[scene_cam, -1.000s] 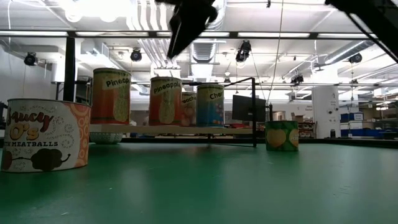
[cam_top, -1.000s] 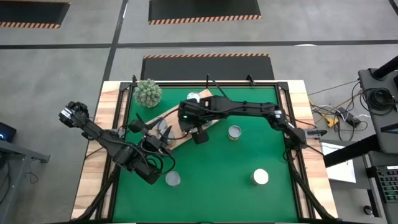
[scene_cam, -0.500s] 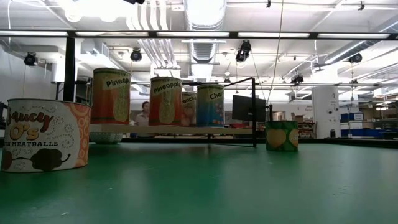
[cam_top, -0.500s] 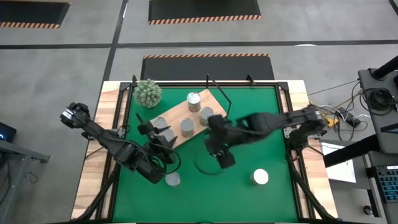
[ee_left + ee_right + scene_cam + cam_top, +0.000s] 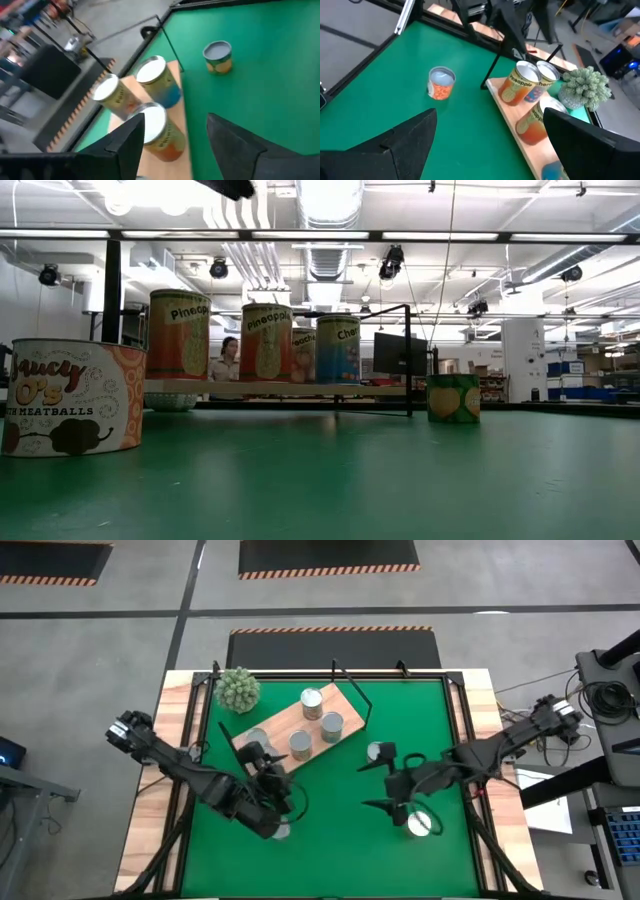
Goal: Pick and place cans onto a shelf
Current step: Put the canned pineapple on the shelf
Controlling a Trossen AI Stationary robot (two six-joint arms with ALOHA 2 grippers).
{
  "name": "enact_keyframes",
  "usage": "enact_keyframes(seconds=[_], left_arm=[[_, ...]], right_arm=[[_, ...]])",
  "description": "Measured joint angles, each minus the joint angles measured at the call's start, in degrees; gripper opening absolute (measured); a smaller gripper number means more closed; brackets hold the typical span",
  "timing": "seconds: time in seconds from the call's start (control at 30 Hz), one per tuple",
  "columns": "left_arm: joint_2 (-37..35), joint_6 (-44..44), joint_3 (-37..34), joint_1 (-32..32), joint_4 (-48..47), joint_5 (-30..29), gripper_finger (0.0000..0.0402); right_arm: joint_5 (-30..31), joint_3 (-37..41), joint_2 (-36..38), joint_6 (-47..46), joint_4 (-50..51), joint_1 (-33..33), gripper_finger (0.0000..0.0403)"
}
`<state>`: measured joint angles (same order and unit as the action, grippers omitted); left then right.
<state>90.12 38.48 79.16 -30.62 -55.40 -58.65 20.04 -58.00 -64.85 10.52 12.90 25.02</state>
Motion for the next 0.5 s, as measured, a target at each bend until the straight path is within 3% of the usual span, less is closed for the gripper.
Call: enact_keyframes(seconds=[0.17, 0.4, 0.5], left_arm=[[3.95, -0.75, 2.69, 3.78, 0.00, 7.03, 0.0135], [8.32, -7.99, 7.29, 11.46, -1.67, 19.17, 0.0014], [8.84, -10.93, 8.65, 14.54, -2.59, 23.58, 0.0010]], right_arm=[[-0.69, 7.68, 8.44, 3.12, -6.31, -0.01, 0.0338], [-2.45, 12.26, 17.65, 5.46, -6.45, 0.00, 0.0279], [-2.45, 13.63, 19.89, 6.28, -5.83, 0.00, 0.0241]])
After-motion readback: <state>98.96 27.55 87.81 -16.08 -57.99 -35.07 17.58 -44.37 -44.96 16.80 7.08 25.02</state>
